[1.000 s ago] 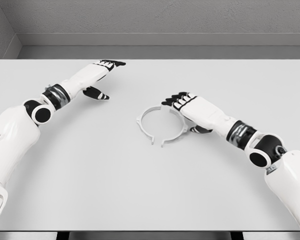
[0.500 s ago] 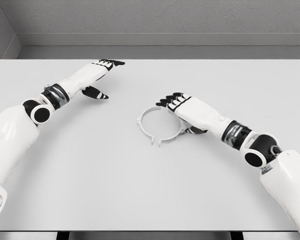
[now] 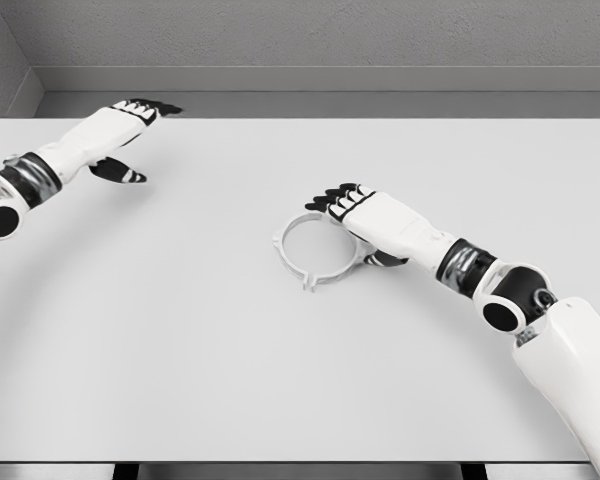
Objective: Assemble PVC drainage pipe clamps
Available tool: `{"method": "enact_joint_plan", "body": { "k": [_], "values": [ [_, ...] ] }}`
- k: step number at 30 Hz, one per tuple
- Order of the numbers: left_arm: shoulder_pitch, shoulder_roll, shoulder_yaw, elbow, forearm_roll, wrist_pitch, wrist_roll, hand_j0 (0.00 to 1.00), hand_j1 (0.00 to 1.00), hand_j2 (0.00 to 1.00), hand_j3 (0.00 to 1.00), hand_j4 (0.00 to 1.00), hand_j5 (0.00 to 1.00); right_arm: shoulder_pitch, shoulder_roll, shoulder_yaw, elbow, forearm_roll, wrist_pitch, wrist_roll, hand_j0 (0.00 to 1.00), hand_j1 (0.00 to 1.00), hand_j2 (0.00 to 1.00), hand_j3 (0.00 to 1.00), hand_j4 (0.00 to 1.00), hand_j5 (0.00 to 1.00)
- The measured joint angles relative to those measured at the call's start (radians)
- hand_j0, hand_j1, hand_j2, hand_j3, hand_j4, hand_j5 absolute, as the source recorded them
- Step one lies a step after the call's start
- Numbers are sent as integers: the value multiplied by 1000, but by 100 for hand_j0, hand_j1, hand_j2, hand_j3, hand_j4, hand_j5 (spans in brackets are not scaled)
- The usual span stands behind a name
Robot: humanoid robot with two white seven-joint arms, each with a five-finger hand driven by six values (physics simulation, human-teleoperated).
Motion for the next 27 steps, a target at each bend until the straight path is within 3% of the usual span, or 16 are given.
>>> {"method": "enact_joint_plan", "body": {
  "k": [17, 22, 27],
  "values": [
    [2, 10, -1, -1, 5, 0, 0, 100, 100, 100, 100, 100, 100, -20, -3, -2, -5, -2, 6, 2, 100, 100, 100, 100, 100, 100],
    [2, 10, -1, -1, 5, 0, 0, 100, 100, 100, 100, 100, 100, 15, -96, -98, -85, -20, 12, 9, 100, 100, 100, 100, 100, 100],
    [2, 43, 3, 2, 6, 0, 0, 100, 100, 100, 100, 100, 100, 81, -253, -207, -171, -181, 7, 12, 100, 100, 100, 100, 100, 100]
  ]
}}
